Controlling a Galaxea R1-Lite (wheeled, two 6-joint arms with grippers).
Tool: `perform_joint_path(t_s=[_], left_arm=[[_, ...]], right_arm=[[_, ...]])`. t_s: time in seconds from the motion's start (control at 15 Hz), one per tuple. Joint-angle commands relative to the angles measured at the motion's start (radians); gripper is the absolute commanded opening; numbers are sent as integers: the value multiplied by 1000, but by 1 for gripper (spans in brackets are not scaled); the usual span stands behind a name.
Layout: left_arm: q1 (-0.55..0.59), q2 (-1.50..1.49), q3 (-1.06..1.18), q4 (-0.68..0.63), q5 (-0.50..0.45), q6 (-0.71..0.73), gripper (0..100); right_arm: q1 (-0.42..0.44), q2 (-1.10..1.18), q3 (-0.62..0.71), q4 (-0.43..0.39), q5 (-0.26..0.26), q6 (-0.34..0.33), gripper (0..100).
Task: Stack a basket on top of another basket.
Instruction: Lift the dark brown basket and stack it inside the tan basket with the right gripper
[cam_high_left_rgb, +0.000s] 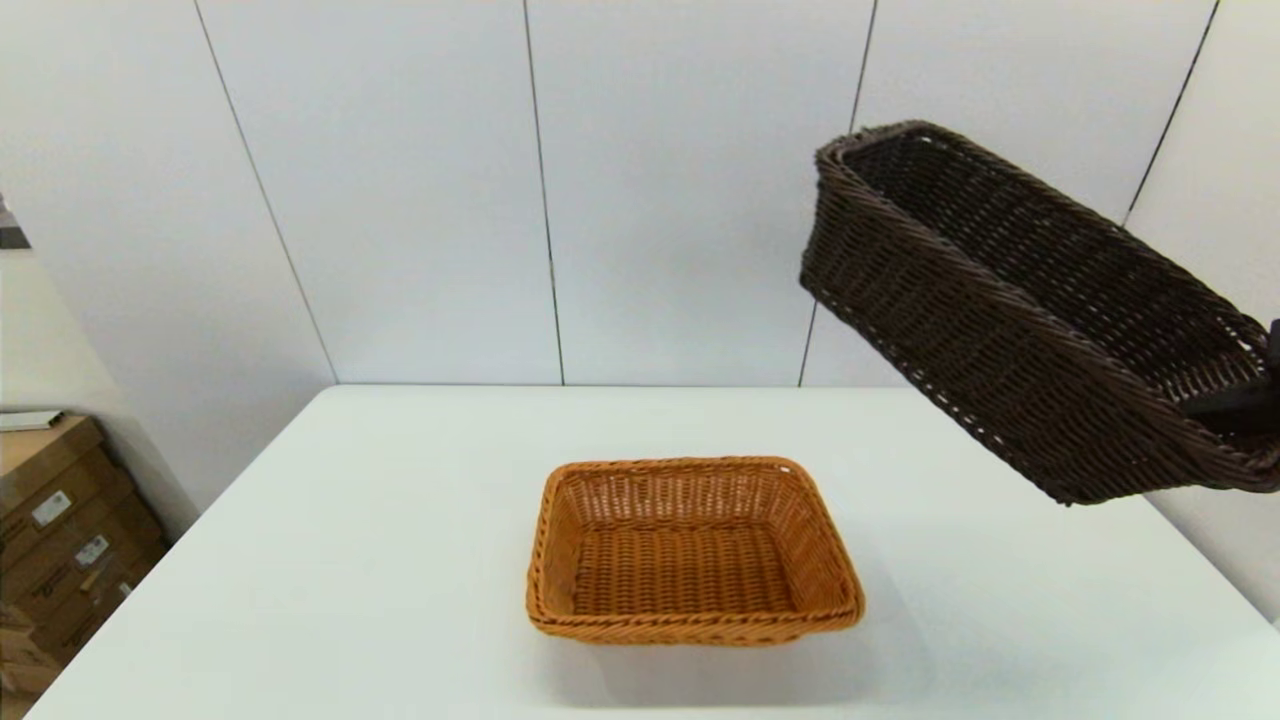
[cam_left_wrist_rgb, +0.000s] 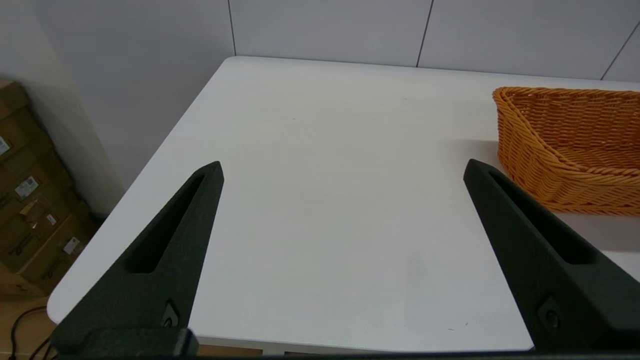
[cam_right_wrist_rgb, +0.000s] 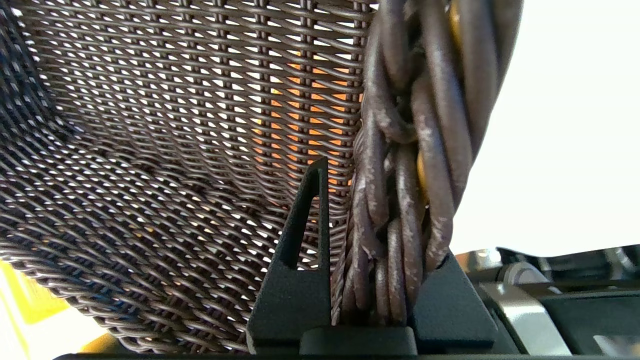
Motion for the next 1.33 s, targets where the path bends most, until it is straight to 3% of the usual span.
perform_joint_path(t_s=[0.07, 0.2, 0.33, 0.6, 0.87, 1.0, 1.33], left_arm=[[1, -2, -1, 0, 0, -1, 100], [1, -2, 0, 0, 0, -1, 100], [1, -2, 0, 0, 0, -1, 100], [1, -2, 0, 0, 0, -1, 100], [1, -2, -1, 0, 0, -1, 100], [1, -2, 0, 0, 0, -1, 100], [1, -2, 0, 0, 0, -1, 100]], right_arm=[[291, -44, -47, -9, 1, -7, 0], [368, -6, -52, -12, -4, -37, 0], [428, 35, -50, -9, -35, -114, 0], [570, 201, -89, -11, -211, -220, 0], [584, 370, -199, 0, -239, -287, 0], [584, 433, -242, 2, -268, -297, 0], [595, 539, -311, 5, -269, -298, 0]])
